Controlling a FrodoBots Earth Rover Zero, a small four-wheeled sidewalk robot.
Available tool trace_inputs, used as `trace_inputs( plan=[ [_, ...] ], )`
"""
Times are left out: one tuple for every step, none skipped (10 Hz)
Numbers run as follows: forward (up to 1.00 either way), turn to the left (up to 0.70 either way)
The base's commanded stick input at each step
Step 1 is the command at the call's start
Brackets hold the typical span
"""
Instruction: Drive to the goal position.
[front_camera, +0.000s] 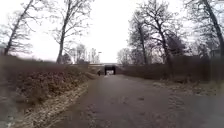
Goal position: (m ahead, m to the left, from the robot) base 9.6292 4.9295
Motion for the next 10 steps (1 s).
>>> trace_inputs(
  plan=[
    [0.45, 0.00],
    [0.45, 0.00],
    [0.45, 0.00],
    [0.45, 0.00],
    [0.45, 0.00],
    [0.45, 0.00],
    [0.45, 0.00],
    [0.45, 0.16],
    [0.45, 0.27],
    [0.45, 0.27]
  ],
)
